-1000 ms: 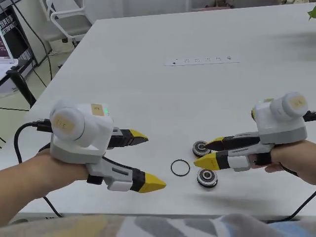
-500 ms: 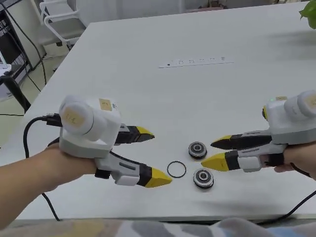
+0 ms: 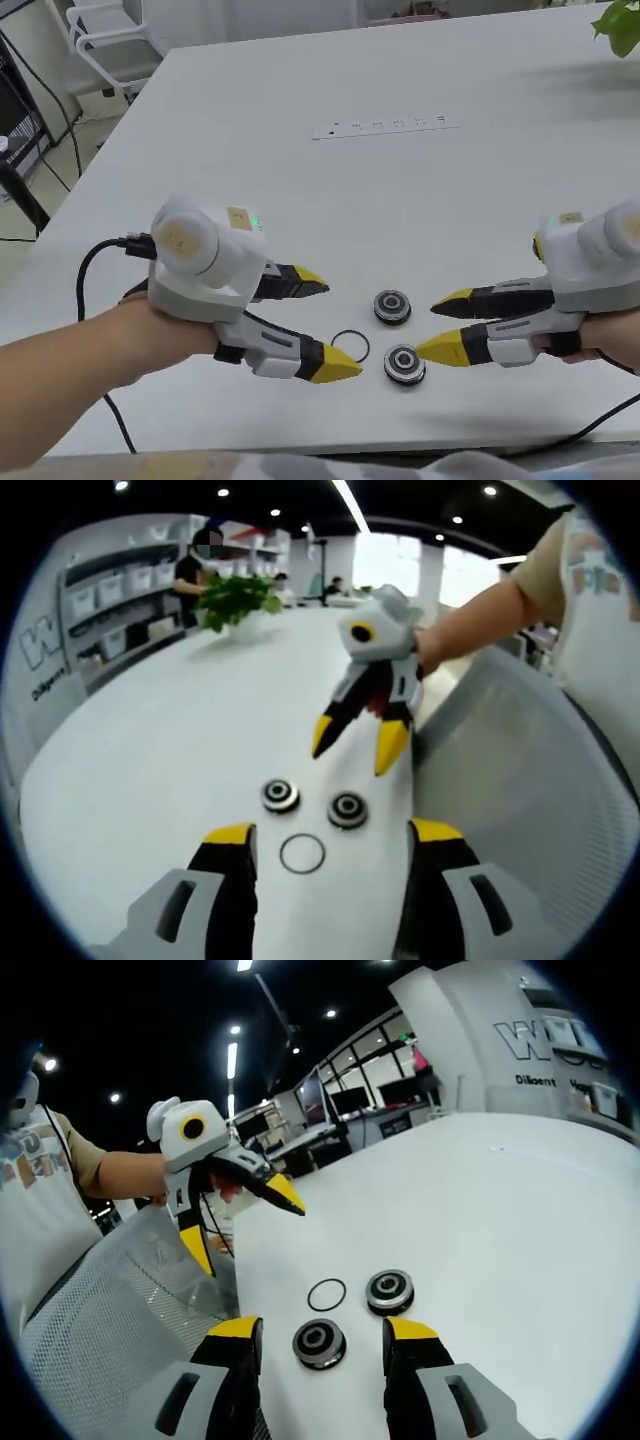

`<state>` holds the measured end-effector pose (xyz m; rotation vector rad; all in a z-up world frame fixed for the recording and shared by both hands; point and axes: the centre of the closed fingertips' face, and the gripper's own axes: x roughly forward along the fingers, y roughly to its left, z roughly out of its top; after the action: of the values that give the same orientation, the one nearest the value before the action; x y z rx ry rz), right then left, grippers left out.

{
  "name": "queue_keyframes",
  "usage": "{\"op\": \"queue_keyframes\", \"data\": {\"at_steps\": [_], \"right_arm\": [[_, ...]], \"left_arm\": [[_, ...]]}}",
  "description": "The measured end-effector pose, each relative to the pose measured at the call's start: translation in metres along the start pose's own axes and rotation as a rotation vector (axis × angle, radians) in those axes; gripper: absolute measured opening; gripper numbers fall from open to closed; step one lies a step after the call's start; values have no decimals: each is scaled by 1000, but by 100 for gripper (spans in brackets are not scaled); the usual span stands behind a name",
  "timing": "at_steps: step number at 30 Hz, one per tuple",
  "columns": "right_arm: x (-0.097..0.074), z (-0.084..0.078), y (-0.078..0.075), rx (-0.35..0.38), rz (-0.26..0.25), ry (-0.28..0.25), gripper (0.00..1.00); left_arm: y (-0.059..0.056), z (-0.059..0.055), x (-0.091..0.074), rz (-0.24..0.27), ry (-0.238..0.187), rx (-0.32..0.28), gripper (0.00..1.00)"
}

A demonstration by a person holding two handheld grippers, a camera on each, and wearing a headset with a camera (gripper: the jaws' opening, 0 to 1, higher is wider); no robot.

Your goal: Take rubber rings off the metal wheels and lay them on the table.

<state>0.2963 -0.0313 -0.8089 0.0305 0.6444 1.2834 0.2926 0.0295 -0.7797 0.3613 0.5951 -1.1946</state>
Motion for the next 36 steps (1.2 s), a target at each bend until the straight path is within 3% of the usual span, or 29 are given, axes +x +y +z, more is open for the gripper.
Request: {"op": "queue_keyframes", "data": {"at_steps": [10, 16, 36], "right_arm": [[2, -12, -3, -14, -1, 7, 40], [6, -25, 1, -32, 15, 41, 38], [15, -39, -1, -56, 23, 74, 34]], "left_arm": [[-6, -3, 19, -42, 19, 3, 57], [-11, -6, 31, -68, 38, 16, 53], [-23, -15, 65, -118, 73, 1, 38]]}}
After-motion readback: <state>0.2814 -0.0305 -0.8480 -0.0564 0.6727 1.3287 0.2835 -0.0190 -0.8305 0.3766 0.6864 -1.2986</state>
